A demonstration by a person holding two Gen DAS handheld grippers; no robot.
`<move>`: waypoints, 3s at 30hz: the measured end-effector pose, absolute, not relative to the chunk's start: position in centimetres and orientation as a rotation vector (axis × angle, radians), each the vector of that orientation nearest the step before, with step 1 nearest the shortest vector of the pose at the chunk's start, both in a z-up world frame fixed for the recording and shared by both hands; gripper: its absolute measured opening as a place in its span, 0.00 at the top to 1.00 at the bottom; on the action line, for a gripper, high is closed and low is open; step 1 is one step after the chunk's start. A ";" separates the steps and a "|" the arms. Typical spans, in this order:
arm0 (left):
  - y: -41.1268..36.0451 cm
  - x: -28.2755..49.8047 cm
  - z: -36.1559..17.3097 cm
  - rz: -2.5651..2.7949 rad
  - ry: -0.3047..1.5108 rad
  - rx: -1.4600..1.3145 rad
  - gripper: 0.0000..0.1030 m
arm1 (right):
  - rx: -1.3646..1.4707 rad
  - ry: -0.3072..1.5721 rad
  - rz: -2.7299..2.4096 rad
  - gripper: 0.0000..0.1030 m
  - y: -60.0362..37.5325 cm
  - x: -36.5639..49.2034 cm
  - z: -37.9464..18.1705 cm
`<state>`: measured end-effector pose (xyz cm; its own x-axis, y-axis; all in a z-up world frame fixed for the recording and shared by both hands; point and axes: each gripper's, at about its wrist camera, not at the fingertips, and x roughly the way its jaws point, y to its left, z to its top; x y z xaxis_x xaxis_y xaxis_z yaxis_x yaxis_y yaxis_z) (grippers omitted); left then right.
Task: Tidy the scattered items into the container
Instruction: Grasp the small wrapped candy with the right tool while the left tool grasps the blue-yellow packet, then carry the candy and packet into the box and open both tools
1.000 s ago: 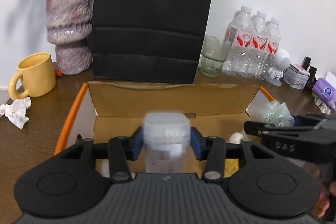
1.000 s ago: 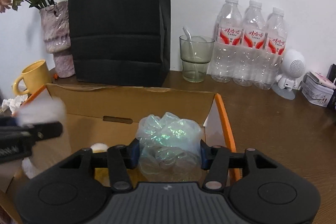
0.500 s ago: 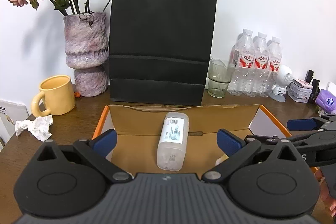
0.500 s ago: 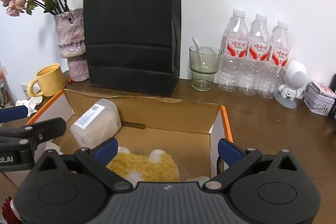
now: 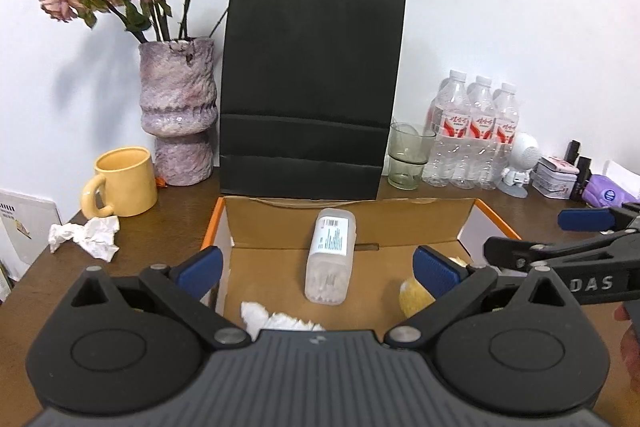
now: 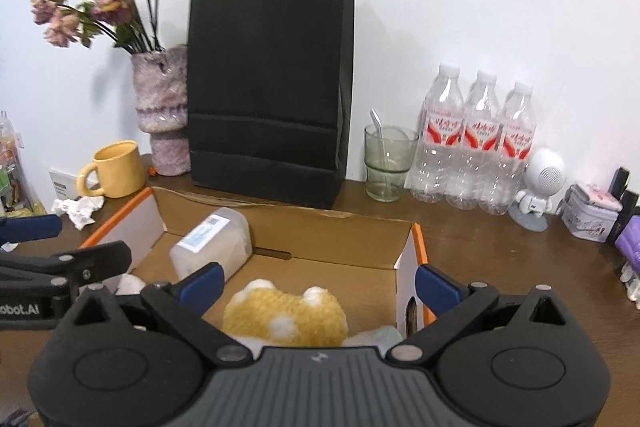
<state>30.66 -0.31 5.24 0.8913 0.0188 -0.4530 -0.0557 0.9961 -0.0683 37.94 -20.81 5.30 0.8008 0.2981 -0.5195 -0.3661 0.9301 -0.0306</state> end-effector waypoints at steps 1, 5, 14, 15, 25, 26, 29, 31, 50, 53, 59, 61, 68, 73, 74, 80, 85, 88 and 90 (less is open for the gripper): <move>-0.2 30.0 5.4 0.034 0.463 -0.077 0.00 | -0.136 0.524 0.359 0.00 -20.9 37.1 5.5; 0.1 27.0 5.8 0.016 0.440 -0.066 0.00 | -0.152 0.495 0.366 0.00 -21.7 33.8 6.1; 1.0 20.3 5.2 -0.023 0.435 -0.055 0.00 | -0.117 0.467 0.377 0.00 -24.7 25.9 4.7; 1.1 19.6 5.1 -0.026 0.437 -0.051 0.00 | -0.109 0.475 0.373 0.00 -25.1 25.1 4.2; 2.3 14.4 2.3 -0.038 0.476 -0.046 0.00 | -0.066 0.553 0.315 0.00 -27.6 20.5 -0.4; 2.5 14.1 2.0 -0.037 0.483 -0.047 0.00 | -0.058 0.558 0.308 0.00 -27.8 20.2 -0.7; 3.0 13.2 1.1 -0.032 0.511 -0.051 0.00 | -0.052 0.570 0.297 0.00 -28.2 19.6 -1.4; 3.3 12.8 0.6 -0.030 0.528 -0.056 0.00 | -0.060 0.577 0.298 0.00 -28.3 19.1 -1.8; 2.0 15.5 -3.7 -0.045 0.632 0.024 0.27 | -0.148 0.630 0.445 0.39 -21.4 22.2 -3.8; 1.7 16.0 -4.3 -0.049 0.651 0.047 0.46 | -0.161 0.665 0.440 0.50 -20.5 23.5 -4.5; 1.6 16.0 -4.3 -0.074 0.633 0.049 0.73 | -0.149 0.663 0.471 0.84 -20.8 23.0 -4.8; 1.8 15.6 -4.2 -0.070 0.621 0.033 0.75 | -0.135 0.660 0.475 0.86 -21.0 22.6 -4.7; 2.1 13.3 -3.1 -0.064 0.550 -0.018 0.75 | -0.071 0.605 0.460 0.87 -22.6 20.9 -4.0; 2.6 12.1 -1.9 -0.056 0.514 -0.050 0.75 | -0.044 0.591 0.446 0.87 -23.7 20.0 -3.6; 2.7 12.0 -1.7 -0.057 0.506 -0.057 0.75 | -0.039 0.587 0.444 0.87 -23.8 19.9 -3.5; 2.5 12.2 0.2 -0.083 0.451 -0.077 0.75 | -0.005 0.558 0.437 0.87 -24.5 19.4 -2.7; 2.1 14.4 2.3 -0.128 0.400 -0.099 0.75 | 0.010 0.500 0.438 0.87 -24.4 20.3 -0.7; 1.8 17.0 3.8 -0.153 0.370 -0.106 0.75 | 0.057 0.475 0.457 0.86 -24.0 22.0 1.2; 1.6 19.2 4.5 -0.157 0.367 -0.114 0.75 | 0.059 0.446 0.457 0.86 -23.7 23.5 2.5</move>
